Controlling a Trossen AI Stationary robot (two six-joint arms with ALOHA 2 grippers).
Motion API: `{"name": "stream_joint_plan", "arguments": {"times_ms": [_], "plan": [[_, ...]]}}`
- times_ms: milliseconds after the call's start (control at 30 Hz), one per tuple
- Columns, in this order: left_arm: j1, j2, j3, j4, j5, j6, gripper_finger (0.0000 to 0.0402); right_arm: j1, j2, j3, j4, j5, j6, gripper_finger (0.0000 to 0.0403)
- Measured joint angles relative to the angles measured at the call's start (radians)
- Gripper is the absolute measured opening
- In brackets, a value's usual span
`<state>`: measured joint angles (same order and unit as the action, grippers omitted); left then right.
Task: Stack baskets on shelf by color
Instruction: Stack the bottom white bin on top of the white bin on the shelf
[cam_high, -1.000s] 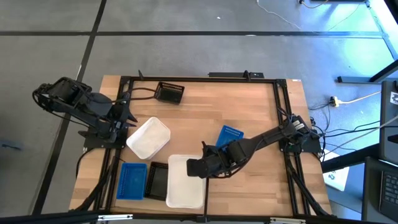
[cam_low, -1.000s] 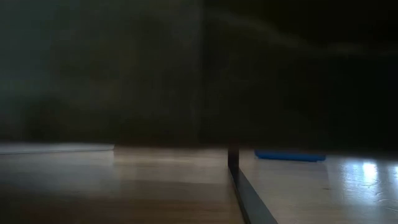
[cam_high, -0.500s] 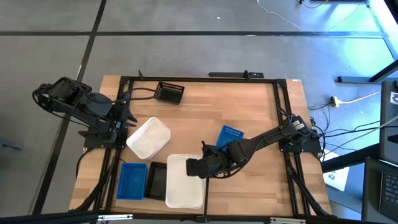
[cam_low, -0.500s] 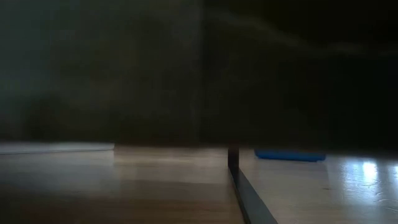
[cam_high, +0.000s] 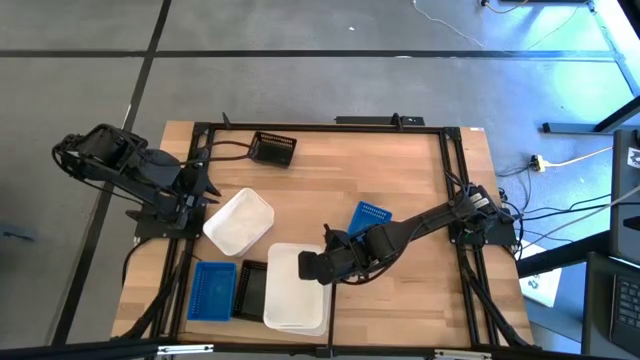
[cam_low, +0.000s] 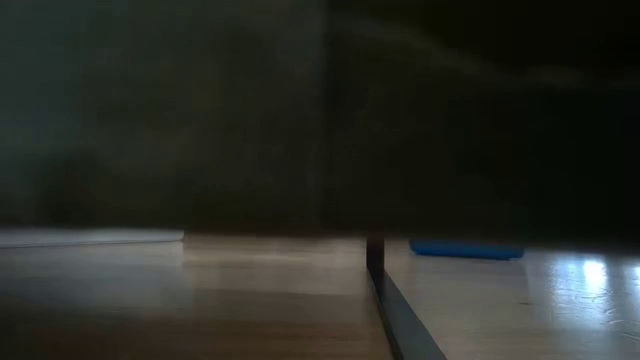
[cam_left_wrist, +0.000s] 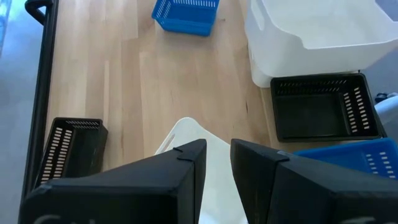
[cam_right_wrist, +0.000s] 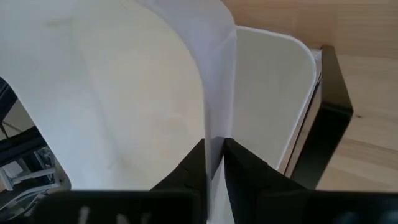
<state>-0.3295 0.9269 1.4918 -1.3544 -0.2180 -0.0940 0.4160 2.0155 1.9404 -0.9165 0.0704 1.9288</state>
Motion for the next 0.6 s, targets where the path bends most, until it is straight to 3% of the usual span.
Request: {"name": "stream_joint_plan", "arguments": {"times_ms": [400,600], "plan": [[0.000,0.000,0.000,0.000,0.000,0.001,0.0066,-0.001,0.000,0.000,-0.002,0.007,0.032,0.0005],[0.000,0.000,0.000,-0.005,0.000,0.001,0.0066,-0.006,0.000,0.000,-0.005,-0.014,0.019,0.0006]]}}
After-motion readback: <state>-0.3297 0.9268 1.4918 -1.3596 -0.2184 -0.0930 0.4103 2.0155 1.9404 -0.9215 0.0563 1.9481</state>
